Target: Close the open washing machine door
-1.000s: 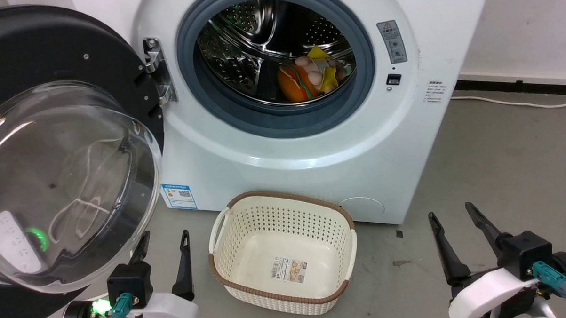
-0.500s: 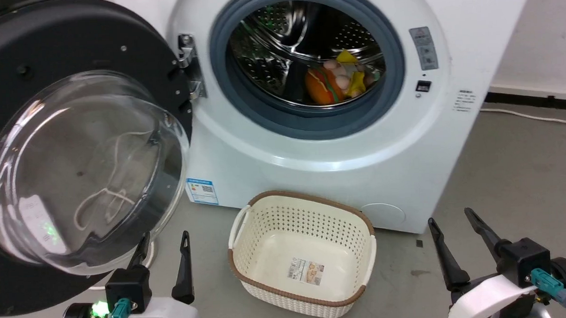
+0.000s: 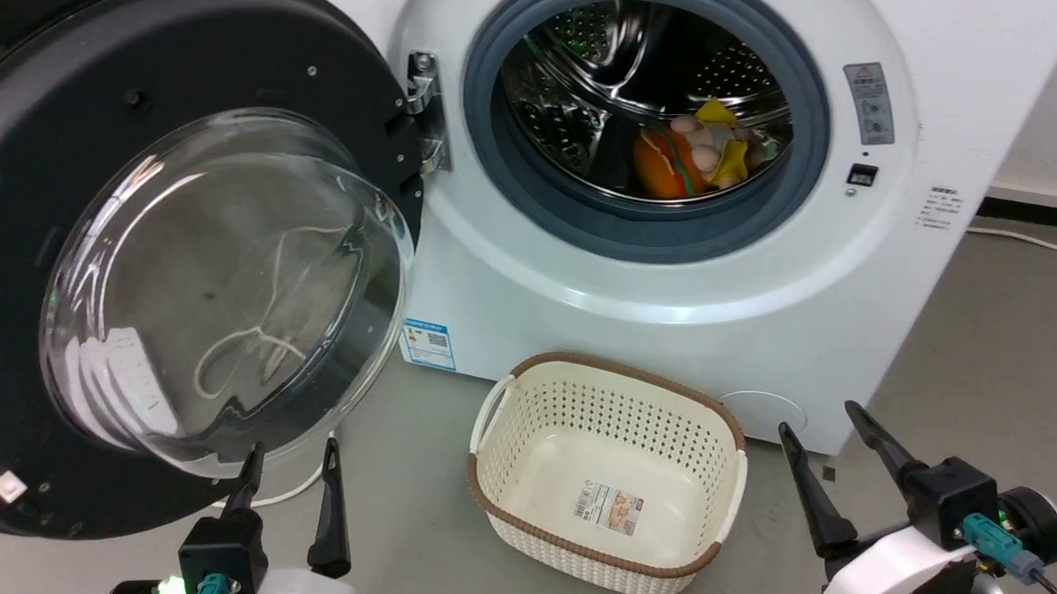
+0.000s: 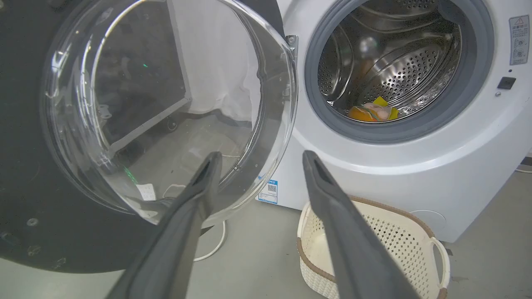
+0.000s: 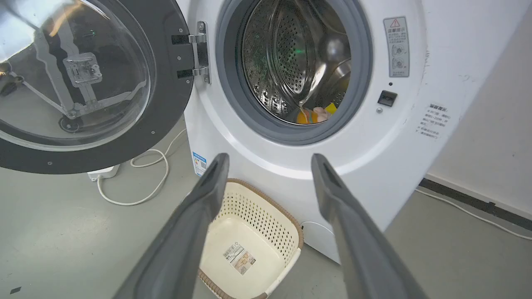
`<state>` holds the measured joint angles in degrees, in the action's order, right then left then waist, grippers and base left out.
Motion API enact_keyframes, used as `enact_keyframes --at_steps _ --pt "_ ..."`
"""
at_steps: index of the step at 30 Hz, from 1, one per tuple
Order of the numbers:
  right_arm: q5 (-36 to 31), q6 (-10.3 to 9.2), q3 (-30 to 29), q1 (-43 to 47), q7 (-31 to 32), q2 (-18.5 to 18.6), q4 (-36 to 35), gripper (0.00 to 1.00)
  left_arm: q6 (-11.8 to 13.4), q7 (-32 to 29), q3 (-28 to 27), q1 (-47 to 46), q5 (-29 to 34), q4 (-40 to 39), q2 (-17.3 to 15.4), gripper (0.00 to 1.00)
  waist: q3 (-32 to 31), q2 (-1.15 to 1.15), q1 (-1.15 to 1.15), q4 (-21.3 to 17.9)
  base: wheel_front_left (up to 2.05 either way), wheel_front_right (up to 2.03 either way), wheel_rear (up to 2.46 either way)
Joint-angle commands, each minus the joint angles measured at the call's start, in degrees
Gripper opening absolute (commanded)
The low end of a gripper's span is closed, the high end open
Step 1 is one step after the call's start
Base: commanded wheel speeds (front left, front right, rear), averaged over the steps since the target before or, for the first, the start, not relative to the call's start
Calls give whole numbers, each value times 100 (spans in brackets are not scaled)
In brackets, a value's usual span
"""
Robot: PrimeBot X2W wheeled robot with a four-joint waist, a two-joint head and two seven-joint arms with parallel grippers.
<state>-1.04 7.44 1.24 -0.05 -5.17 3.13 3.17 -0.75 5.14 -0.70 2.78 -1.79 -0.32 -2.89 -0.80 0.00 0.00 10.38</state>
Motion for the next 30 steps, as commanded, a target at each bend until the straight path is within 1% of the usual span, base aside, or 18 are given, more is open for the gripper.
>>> enact_keyframes --at_steps 1,15,30 --pt "-36 2 36 -8 -50 -9 35 100 0 53 -21 98 -38 -39 -4 100 14 0 0 54 0 0 0" --pt "-103 2 462 -189 -217 -12 263 100 78 221 -157 251 -193 -176 -1 100 83 0 0 439 0 0 0" --pt "-79 3 701 -288 -397 -15 460 100 153 400 -247 383 -380 -279 0 100 106 0 0 812 0 0 0"
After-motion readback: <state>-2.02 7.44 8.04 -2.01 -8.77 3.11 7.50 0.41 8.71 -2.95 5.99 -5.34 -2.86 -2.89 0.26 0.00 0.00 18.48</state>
